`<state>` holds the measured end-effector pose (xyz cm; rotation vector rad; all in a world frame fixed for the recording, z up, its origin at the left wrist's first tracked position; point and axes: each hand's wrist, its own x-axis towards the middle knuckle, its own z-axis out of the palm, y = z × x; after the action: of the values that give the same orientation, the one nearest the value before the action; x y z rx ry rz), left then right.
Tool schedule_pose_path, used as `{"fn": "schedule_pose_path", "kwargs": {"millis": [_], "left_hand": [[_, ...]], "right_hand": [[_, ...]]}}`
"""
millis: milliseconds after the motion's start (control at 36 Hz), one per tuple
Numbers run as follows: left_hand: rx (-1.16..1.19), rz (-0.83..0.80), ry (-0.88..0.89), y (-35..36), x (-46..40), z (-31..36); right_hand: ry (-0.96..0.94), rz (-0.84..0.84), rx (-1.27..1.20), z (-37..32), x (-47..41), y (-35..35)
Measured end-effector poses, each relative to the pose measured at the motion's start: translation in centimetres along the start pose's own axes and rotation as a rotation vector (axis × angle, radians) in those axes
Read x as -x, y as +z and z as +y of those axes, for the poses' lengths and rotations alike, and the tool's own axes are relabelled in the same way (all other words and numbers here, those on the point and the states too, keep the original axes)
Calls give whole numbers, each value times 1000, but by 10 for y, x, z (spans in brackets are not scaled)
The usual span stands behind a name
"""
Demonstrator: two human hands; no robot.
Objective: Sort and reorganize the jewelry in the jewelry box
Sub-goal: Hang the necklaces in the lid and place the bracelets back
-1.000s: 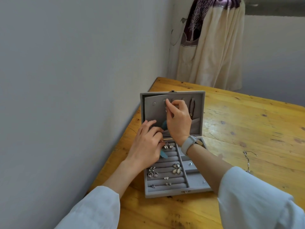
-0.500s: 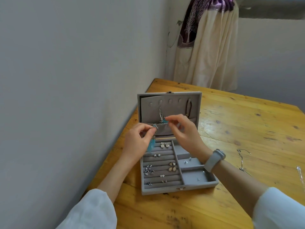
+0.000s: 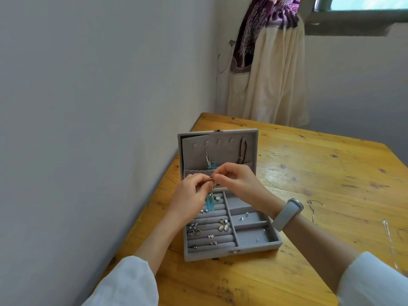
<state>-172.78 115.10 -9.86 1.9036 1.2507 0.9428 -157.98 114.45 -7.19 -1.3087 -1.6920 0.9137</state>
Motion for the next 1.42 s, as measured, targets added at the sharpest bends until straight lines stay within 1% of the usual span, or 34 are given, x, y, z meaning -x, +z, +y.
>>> {"fn": "schedule_pose_path", "kwargs": {"millis": [222, 389, 528, 667, 750, 833, 861, 889, 944, 1000, 1056, 1083, 1167, 1250, 1333, 1417], "left_hand": [[-26, 7, 29, 2, -3, 4], [-64, 59, 40, 4, -5, 10], [-77, 94, 62, 9, -8, 12], [-25, 154, 60, 15, -19, 11], [31, 197, 52, 17, -28, 12], [85, 203, 53, 16, -35, 12], [64, 201, 68, 15, -36, 11], [-10, 205, 101, 14, -37, 9], [-306, 218, 207, 14, -38, -1], [-594, 208, 260, 17, -37, -13], [-791, 193, 261, 21, -33, -22], [-851, 197, 262, 24, -32, -25], [-934, 246, 305, 31, -30, -31], [-995, 293, 327, 34, -28, -29], [-989, 324, 346, 35, -25, -29], [-953, 332, 368, 35, -21, -34]], "right_hand": [[-43, 39, 207, 5, 5, -9], [-43, 47, 204, 3, 11, -17], [55, 53, -7, -2, 9, -28], [246, 46, -245, -6, -2, -38], [317, 68, -320, -10, -12, -43], [292, 125, -304, -15, -22, -46], [261, 149, -266, -18, -26, -48], [223, 177, -224, -20, -31, -50], [150, 237, -157, -27, -40, -55], [93, 294, -80, -30, -48, -59], [61, 343, 14, -31, -56, -61], [53, 364, 50, -31, -59, -61], [52, 414, 88, -30, -65, -58], [87, 412, 0, -27, -68, -51], [110, 388, -44, -22, -68, -40], [99, 413, -8, -15, -67, -30]]}}
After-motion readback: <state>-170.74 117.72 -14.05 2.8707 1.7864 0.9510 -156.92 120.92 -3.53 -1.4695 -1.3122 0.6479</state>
